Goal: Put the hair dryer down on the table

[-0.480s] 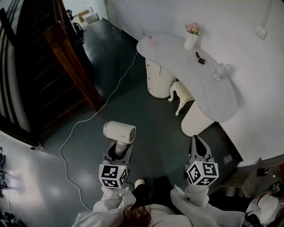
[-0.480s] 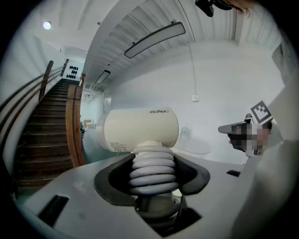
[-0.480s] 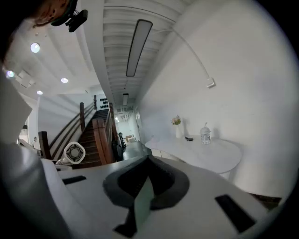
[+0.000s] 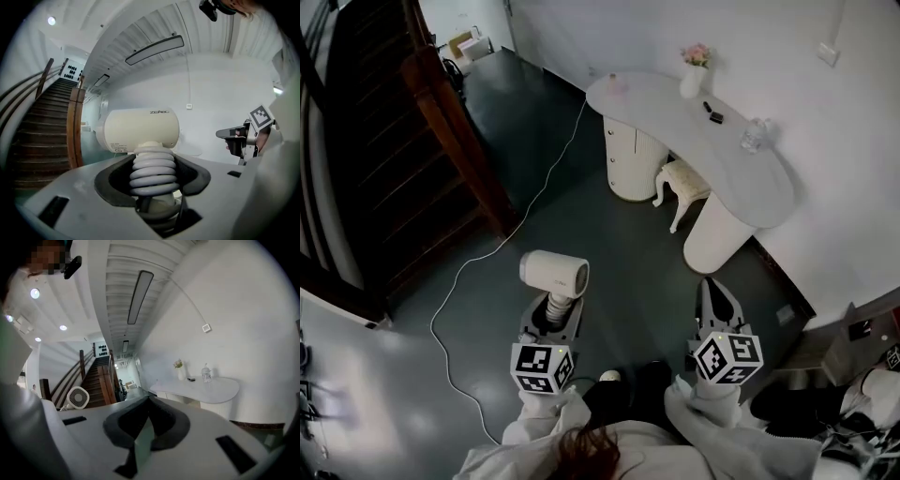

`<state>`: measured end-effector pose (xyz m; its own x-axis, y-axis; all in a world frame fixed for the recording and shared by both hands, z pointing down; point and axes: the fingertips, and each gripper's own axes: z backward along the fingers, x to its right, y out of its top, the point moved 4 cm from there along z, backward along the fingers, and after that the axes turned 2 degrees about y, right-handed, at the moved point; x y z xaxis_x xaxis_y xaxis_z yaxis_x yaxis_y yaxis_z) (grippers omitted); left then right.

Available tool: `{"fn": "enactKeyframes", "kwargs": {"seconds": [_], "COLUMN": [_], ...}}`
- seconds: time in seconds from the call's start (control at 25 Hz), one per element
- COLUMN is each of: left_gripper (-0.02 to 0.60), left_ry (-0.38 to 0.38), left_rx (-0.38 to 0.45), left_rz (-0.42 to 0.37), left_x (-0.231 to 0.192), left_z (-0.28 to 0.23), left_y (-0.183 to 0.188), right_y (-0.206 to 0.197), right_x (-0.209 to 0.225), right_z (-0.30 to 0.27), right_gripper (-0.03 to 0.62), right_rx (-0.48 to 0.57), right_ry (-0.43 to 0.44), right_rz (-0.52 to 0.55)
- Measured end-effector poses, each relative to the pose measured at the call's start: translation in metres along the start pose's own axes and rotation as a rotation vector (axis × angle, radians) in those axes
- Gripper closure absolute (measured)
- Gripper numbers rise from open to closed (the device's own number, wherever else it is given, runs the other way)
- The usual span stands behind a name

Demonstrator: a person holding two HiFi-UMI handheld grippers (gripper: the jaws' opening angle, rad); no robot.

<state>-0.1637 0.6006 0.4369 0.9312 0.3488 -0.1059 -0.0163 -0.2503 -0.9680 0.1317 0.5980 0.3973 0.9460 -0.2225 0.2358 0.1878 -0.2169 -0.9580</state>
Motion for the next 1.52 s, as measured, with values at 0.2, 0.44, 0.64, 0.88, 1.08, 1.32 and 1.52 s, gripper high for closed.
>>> {"fn": "enactKeyframes", "kwargs": {"seconds": [0.2,0.44,0.64,0.88,1.08,1.32,1.52], "left_gripper": [0.354,0.354,0.354,0.354,0.354,0.354,0.354], "left_ry": [-0.013,-0.021,-0.021,-0.006,0.001,-0.004,-0.002], "left_rx": [0.013,0.024,0.007,0.002,0.003,-0.014,-0.019], "left_rz": [-0.019,-0.014,0.0,0.013,0.009,-0.003,-0.009], "left_x": [-0.007,-0.015,-0.02,-0.031,-0.039,-0.048,-0.054], "left_z": [0.012,0.022,0.017,-0.005,-0.039,-0.102,-0.151], "left_y": [0.001,-0.004,-0.012,-0.007,0.002,0.018,0.031], "right_y": [-0.007,-0.017,-0.021,-0.017,-0.013,0.003,0.023], "right_x": [-0.016,-0.035,-0.037,-0.034,-0.021,0.003,0.025], "right_z": [0.006,0.01,-0.001,-0.031,-0.068,-0.124,-0.172], "right_gripper": [0.545,0.545,0.545,0.545,0.545,0.545,0.545], "right_rx": [-0.047,-0.057,-0.07,-0.057,-0.072,-0.085,-0.077], "right_ry": [-0.036,-0.035,-0.034,-0.001,0.007,0.017,0.024], "right_rz": [0.02,0.031,0.016,-0.016,-0.029,-0.033,-0.016]}}
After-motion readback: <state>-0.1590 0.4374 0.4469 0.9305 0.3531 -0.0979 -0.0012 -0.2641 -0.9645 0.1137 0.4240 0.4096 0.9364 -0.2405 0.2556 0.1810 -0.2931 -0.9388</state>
